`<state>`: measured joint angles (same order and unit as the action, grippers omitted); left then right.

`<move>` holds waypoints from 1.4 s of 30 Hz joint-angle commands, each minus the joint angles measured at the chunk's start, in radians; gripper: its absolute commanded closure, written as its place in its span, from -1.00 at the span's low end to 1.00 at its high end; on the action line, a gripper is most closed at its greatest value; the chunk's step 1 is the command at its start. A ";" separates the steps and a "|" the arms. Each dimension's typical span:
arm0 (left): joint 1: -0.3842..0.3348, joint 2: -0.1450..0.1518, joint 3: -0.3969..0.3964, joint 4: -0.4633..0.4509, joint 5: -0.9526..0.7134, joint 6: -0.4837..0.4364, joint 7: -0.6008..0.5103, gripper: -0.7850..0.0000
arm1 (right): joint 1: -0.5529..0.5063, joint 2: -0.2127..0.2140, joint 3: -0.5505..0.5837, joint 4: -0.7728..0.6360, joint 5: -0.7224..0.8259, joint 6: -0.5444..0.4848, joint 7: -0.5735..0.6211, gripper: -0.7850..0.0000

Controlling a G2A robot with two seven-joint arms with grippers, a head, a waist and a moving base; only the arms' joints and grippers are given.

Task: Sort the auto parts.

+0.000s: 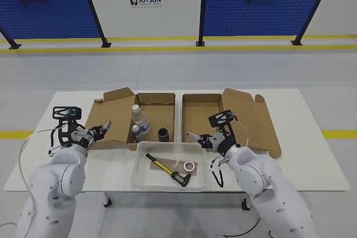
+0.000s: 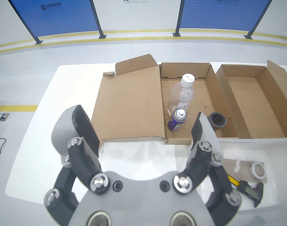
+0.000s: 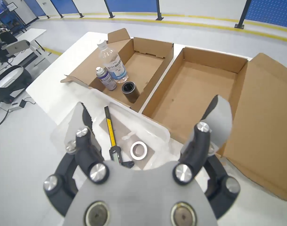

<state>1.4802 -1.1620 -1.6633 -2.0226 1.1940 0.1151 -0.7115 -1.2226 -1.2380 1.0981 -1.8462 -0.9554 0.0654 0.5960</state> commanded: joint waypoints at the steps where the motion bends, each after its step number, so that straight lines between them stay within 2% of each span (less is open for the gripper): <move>1: 0.000 0.000 0.000 0.000 0.000 0.000 0.000 -1.00 | 0.007 -0.001 -0.004 0.009 -0.004 0.004 0.000 -1.00; 21: 0.000 0.000 0.000 0.000 0.000 0.000 0.000 -1.00 | 0.007 -0.001 -0.004 0.009 -0.004 0.004 0.000 -1.00; 26: 0.000 0.000 0.000 0.000 0.000 0.000 0.000 -1.00 | 0.041 -0.007 -0.027 0.041 0.048 -0.076 -0.002 -1.00; 29: 0.000 0.000 0.000 0.000 0.000 0.000 0.000 -1.00 | 0.080 -0.017 -0.070 0.053 0.061 -0.070 0.055 -1.00; 39: 0.000 0.000 0.000 0.000 0.000 0.000 0.000 -1.00 | 0.243 -0.062 -0.278 0.085 0.102 -0.028 0.406 -1.00; 42: 0.000 0.000 0.000 0.000 0.000 0.000 0.000 -1.00 | 0.266 -0.073 -0.322 0.120 0.116 -0.024 0.460 -1.00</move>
<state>1.4802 -1.1620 -1.6633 -2.0226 1.1940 0.1151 -0.7115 -0.9623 -1.3077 0.7908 -1.7391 -0.8426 0.0399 1.0398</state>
